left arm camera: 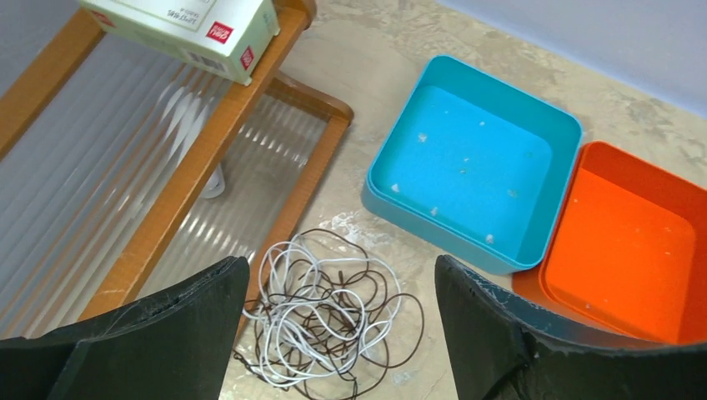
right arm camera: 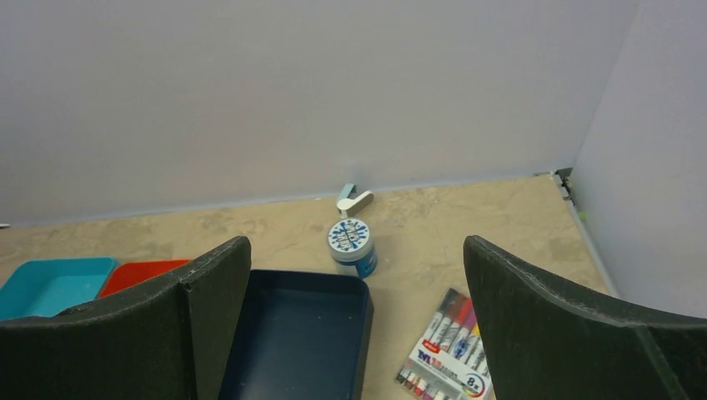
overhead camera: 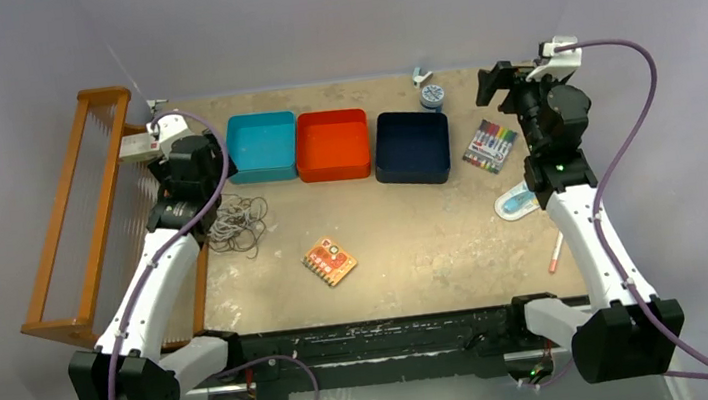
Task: Untangle the cables
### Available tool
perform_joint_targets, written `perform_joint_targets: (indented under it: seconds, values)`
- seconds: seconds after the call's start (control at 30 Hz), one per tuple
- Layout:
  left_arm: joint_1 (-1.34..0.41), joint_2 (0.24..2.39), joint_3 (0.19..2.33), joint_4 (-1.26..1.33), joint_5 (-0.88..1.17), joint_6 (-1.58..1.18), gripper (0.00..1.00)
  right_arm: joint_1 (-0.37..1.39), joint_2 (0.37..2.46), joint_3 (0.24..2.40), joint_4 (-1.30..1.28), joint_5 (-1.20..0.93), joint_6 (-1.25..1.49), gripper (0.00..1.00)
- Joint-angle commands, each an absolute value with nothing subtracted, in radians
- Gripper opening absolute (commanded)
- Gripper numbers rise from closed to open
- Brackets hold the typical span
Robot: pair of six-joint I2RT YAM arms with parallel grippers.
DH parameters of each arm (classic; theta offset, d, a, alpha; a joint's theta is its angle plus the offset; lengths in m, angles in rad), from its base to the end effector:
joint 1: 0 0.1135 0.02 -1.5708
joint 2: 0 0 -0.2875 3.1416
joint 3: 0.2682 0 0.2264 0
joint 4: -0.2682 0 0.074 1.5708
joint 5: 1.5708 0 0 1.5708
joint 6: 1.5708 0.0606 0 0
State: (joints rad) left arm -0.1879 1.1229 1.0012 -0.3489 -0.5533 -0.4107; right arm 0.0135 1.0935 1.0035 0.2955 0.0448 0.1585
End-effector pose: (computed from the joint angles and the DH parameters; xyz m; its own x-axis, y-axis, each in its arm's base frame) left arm 0.2333 -0.0119 0.3488 -0.2881 -0.2910 -0.9123 -0.4540 0.8804 -0.1374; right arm 0.2425 0.0006 0.4365 0.2063 0.1605 -0.9652 -0.0022 0.9865 0.1635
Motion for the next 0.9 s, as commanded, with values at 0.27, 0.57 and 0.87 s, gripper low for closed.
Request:
perform_joint_targets:
  seconds: [0.27,0.57,0.87]
  values:
    - [-0.167,1.115,1.101,-0.309,-0.512,-0.474,0.93,-0.004,1.066,1.063,0.289,-0.059,0.260,0.99]
    - [-0.164,1.137,1.108,-0.346,-0.507,-0.527,1.00,-0.006,1.043,1.039,0.271,-0.122,0.272,0.99]
    - [-0.164,1.224,1.098,-0.439,-0.465,-0.580,1.00,-0.006,1.105,1.025,0.267,-0.144,0.338,0.99]
